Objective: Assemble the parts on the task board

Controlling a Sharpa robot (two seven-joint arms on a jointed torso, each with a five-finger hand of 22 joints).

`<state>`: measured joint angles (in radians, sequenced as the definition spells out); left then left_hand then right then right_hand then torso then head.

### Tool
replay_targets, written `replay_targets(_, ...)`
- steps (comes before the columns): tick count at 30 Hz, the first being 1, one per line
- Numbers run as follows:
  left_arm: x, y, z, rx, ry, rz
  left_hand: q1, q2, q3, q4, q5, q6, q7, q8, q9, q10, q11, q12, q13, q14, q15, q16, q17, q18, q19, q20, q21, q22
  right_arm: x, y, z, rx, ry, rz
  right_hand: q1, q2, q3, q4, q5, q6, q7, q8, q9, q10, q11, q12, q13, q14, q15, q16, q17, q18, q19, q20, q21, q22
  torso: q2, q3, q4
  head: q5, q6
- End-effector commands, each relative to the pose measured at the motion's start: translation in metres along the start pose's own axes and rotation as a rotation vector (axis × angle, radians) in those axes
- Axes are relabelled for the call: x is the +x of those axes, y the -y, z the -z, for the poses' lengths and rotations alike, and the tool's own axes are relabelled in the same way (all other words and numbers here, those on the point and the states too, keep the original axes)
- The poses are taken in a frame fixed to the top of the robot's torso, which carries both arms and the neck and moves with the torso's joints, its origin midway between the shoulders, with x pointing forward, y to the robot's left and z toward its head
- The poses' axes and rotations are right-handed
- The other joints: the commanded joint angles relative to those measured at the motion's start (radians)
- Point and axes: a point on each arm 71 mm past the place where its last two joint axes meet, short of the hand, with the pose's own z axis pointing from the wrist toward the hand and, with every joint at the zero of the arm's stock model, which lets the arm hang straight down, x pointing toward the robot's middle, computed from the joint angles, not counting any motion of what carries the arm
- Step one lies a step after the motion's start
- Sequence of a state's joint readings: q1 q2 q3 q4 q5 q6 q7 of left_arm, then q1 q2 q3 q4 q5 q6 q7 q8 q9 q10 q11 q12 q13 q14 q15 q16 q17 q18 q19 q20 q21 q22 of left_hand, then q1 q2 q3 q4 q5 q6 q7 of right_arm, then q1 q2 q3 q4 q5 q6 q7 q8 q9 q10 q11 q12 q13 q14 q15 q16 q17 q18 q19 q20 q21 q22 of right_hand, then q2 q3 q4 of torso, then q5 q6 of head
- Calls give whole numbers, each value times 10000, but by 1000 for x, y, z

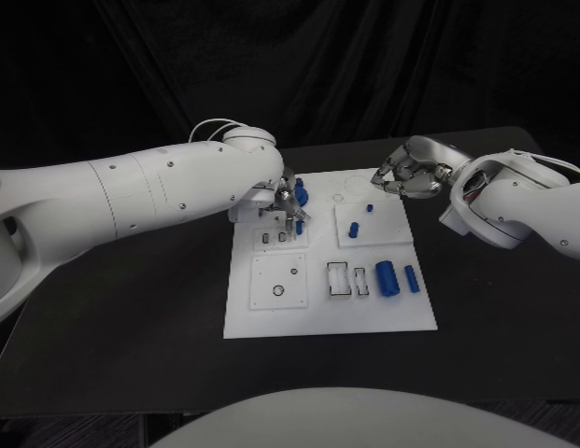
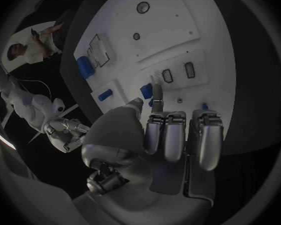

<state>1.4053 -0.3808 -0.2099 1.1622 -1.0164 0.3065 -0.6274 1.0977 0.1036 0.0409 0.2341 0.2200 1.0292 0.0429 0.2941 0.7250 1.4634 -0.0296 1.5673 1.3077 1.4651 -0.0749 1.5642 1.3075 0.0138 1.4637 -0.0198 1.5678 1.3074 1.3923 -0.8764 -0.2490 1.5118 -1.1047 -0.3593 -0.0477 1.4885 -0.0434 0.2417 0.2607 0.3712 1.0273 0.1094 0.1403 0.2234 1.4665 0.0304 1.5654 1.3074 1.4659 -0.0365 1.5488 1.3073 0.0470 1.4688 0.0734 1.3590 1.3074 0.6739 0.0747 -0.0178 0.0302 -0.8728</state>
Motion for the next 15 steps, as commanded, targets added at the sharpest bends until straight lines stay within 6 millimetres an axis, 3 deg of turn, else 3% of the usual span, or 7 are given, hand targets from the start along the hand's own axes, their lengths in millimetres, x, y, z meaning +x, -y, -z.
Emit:
replay_targets(1, 2, 2, -1, 195, -92, -23, 117, -20, 61, 5, 64, 64, 13, -32, -9, 1074, 44, 35, 2631, 1057, 66, 66, 2633, -138, 1071, -76, 30, 2634, 1, 1, 0, 174, -66, -5, 113, 17, 81, 5, 26, 14, 7, -35, 11, 895, 30, -49, 2517, 936, 41, -52, 2364, 52, -21, 32, -58, 1948, -2, 7, -17, 11, 2)
replay_targets(15, 6, 5, -3, 330, -248, -95, 144, -14, 97, -24, 95, 65, 16, -67, -12, 1074, 44, 35, 2631, 1057, 66, 66, 2633, -138, 1071, -79, 30, 2634, 2, 1, 0, 207, -130, 0, 127, 18, 96, -7, 42, 10, 8, -38, 13, 860, 32, -72, 2490, 920, 43, -90, 2325, 72, -60, 33, -142, 1921, -4, 10, -7, 31, 2)
